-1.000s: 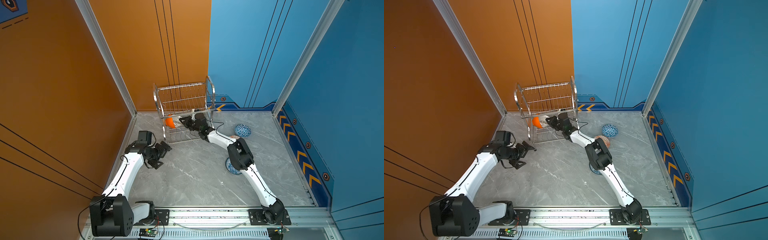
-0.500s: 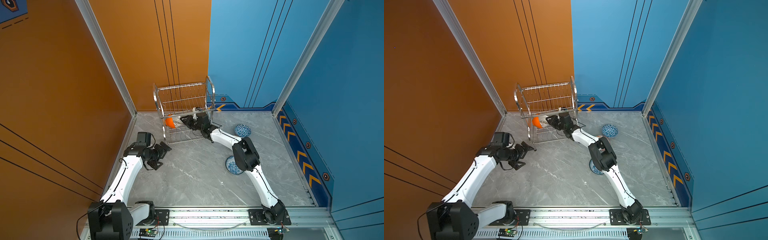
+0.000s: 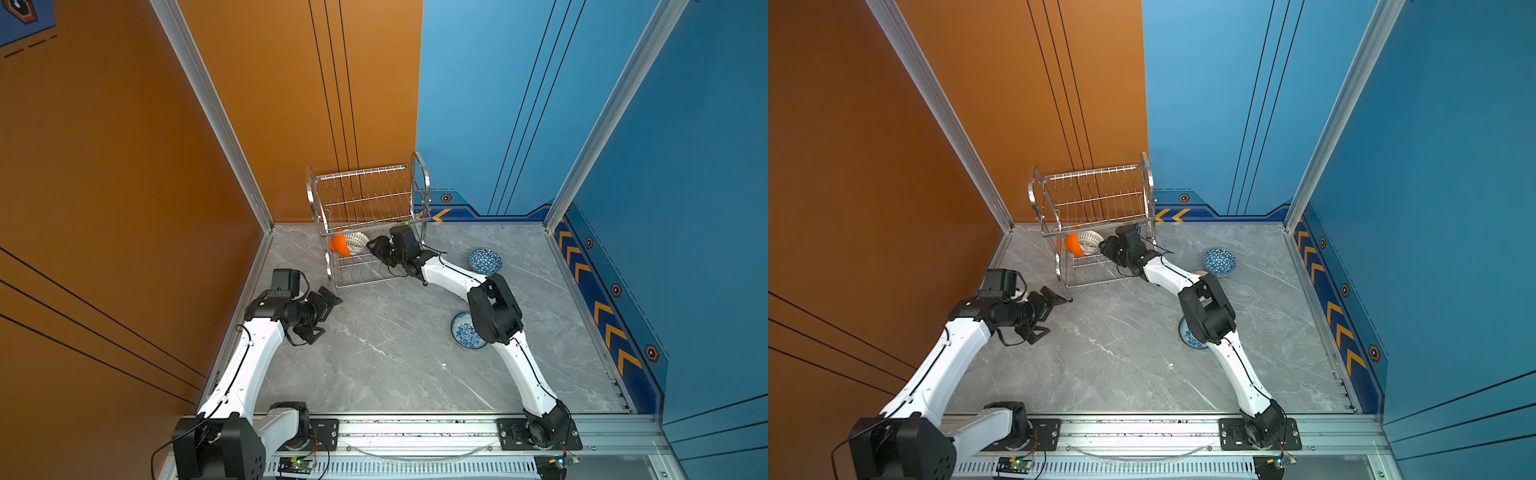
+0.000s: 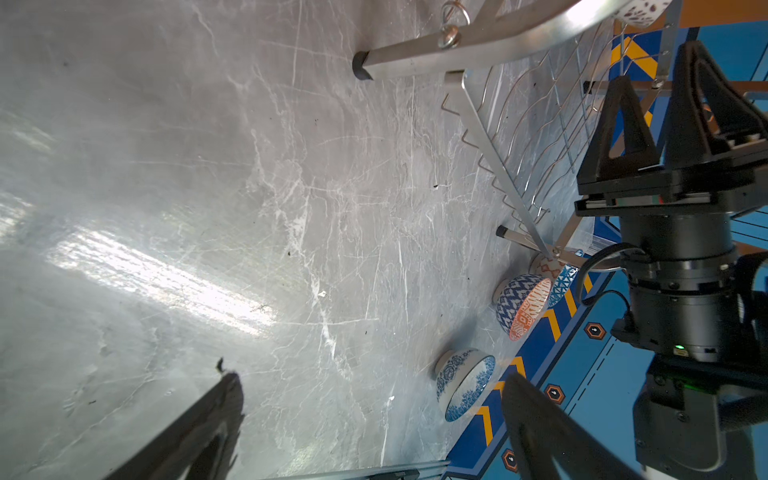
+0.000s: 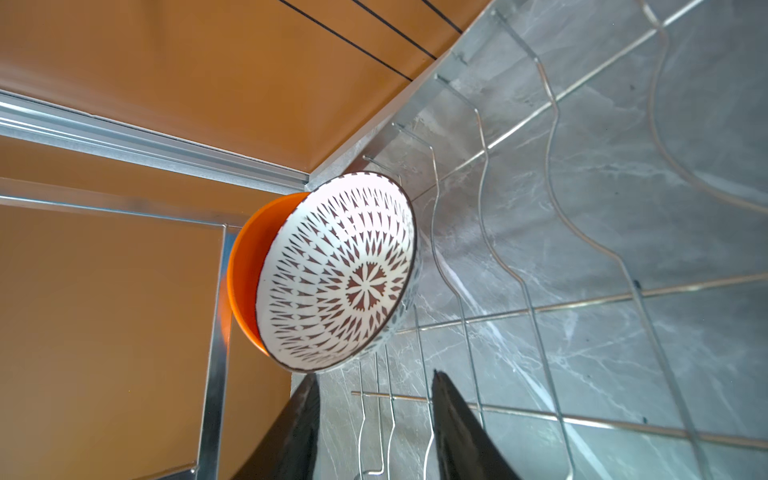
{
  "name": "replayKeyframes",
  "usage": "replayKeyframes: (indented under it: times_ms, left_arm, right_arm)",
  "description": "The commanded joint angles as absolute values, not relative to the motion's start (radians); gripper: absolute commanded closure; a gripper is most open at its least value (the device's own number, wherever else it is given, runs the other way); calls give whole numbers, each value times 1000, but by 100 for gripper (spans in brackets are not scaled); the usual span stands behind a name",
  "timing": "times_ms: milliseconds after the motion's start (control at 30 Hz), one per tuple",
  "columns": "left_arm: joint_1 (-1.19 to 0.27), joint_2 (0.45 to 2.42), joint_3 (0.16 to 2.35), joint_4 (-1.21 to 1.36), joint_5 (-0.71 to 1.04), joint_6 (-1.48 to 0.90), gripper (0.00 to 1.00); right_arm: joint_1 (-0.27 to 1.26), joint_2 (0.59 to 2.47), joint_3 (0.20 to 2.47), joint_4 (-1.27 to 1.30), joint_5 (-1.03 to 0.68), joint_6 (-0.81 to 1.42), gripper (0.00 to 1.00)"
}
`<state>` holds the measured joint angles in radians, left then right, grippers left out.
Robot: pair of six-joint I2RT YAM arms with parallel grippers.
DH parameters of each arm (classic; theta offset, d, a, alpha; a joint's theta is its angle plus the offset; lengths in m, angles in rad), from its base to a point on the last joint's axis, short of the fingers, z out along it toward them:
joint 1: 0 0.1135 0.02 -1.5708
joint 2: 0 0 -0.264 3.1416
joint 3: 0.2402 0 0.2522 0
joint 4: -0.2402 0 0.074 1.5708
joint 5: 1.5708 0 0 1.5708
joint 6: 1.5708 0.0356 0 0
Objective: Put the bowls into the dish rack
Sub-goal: 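Tilt the white-and-maroon bowl upright between the rack wires with the right gripper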
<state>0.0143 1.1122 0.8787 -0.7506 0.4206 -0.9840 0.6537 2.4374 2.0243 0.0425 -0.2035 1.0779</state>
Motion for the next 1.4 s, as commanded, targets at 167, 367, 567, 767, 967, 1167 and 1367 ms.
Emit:
replayKeyframes:
  times_ms: [167, 367, 567, 767, 967, 1167, 1367]
  left_arm:
    - [28, 1088, 850, -771, 441, -979, 2]
    - [28, 1086, 852, -773, 447, -977, 2]
    - [28, 1085, 852, -778, 448, -974, 2]
    - [25, 1090, 856, -779, 450, -972, 2]
    - [21, 1102, 862, -779, 448, -969, 2]
    - [20, 1114, 871, -779, 446, -966, 2]
    - [20, 1111, 871, -779, 444, -963, 2]
  right_arm:
    - [685, 2468, 2132, -27, -168, 1146, 54]
    - [690, 2510, 2207, -113, -122, 1182, 53]
    - [695, 2537, 2240, -162, -93, 1208, 52]
    - [695, 2573, 2275, -139, -107, 1240, 52]
    - [695, 2590, 2279, -107, -111, 1291, 52]
    - [695, 2621, 2319, -101, -112, 1328, 56]
    - [695, 2644, 2326, -87, -112, 1371, 65]
